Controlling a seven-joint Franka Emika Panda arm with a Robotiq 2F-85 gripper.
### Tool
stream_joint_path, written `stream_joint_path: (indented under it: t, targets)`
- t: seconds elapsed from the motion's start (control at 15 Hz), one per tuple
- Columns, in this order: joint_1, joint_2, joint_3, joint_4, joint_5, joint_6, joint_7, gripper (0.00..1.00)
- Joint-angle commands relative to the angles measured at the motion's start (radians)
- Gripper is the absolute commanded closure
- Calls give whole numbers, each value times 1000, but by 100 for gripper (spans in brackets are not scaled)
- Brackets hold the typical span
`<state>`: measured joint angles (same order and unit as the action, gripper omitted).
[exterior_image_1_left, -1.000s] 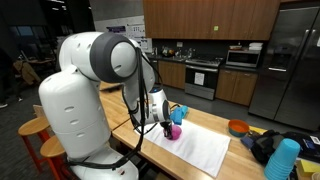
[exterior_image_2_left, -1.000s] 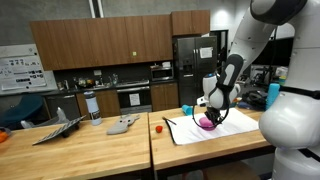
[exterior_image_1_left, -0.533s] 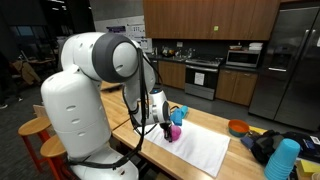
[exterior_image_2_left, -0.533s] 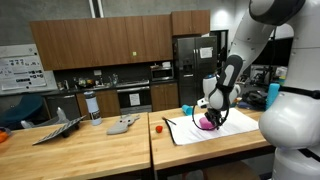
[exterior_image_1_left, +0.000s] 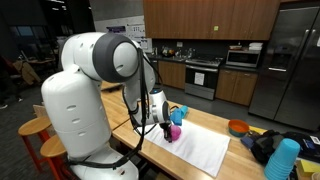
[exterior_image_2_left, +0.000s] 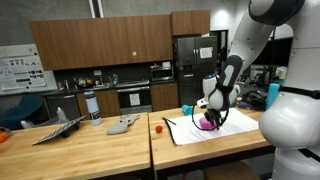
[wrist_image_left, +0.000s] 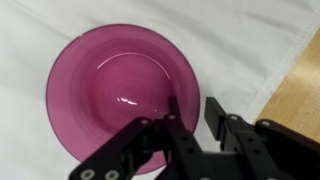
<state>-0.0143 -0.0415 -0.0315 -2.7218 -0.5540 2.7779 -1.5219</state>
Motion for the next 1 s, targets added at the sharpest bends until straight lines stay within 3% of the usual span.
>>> stream_joint_path:
  t: [0.0, 0.2, 0.33, 0.67, 0.93]
  targets:
    - [21, -62, 18, -27, 66, 12, -51, 36]
    - [40, -120, 37, -33, 81, 1, -68, 15]
    - [42, -163, 44, -46, 33, 18, -74, 1]
    - [39, -230, 35, -58, -42, 80, -183, 0]
    - [-12, -229, 15, -28, -162, 142, -195, 0]
